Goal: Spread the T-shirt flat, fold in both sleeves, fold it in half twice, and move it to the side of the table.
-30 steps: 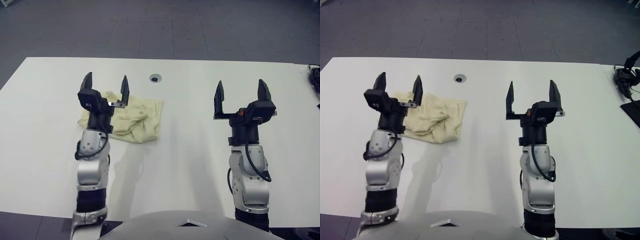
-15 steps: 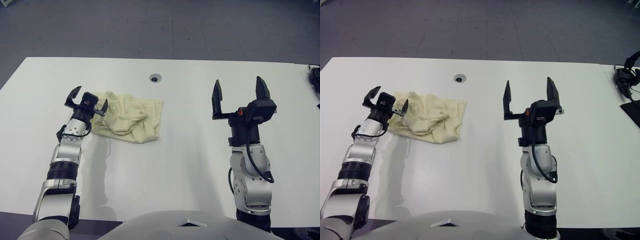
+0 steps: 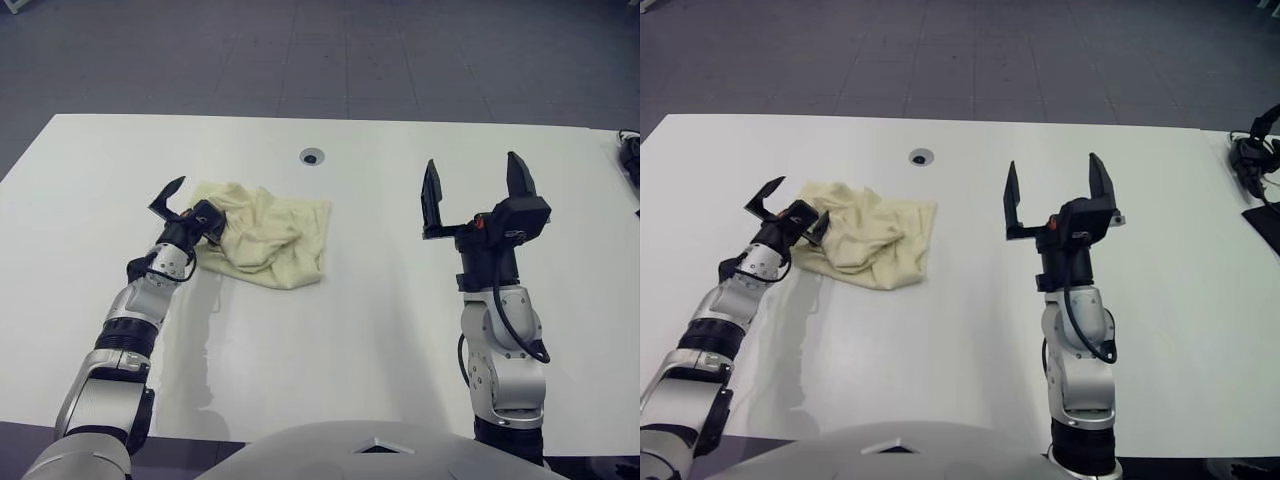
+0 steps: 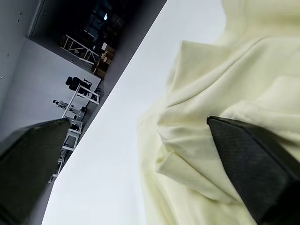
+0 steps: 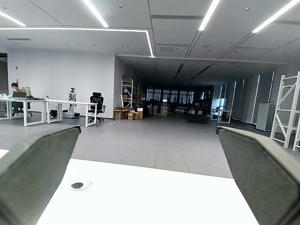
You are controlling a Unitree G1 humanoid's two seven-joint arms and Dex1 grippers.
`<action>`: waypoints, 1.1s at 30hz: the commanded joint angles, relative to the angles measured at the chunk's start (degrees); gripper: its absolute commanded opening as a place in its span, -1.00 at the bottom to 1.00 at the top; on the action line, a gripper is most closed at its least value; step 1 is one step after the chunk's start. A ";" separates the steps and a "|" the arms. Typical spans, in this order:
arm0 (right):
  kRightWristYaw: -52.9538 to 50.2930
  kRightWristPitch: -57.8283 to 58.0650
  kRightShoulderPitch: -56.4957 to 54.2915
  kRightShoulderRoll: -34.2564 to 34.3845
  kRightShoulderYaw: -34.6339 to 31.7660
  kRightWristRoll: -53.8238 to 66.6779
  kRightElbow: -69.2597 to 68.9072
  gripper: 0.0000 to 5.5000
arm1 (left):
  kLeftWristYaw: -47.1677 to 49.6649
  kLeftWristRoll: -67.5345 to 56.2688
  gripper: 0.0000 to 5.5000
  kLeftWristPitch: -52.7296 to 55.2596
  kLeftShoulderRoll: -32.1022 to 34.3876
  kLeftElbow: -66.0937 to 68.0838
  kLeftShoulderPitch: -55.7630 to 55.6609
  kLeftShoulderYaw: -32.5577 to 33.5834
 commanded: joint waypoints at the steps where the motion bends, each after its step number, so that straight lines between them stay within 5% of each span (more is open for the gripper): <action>1: -0.01 0.89 -1.19 -0.20 -0.35 0.35 -0.39 0.96 | -9.73 -6.03 0.96 10.45 -6.59 -10.30 9.68 -3.34; 8: -1.32 2.15 -1.96 0.84 -0.30 0.06 -1.12 0.96 | -14.79 -14.84 0.96 27.69 -13.43 -30.46 21.07 -6.56; 19: -2.35 4.05 -2.90 1.75 0.07 0.27 -2.66 0.96 | -12.96 -18.15 0.96 43.65 -14.30 -56.93 37.04 -8.79; 28: -2.28 4.93 -2.59 1.65 -0.09 0.44 -3.60 0.96 | -11.35 -19.95 0.96 47.36 -13.08 -70.80 44.87 -6.27; 33: -2.30 4.95 -2.45 1.70 0.11 0.18 -3.51 0.96 | -10.07 -24.02 0.96 47.45 -16.71 -76.86 40.44 -0.82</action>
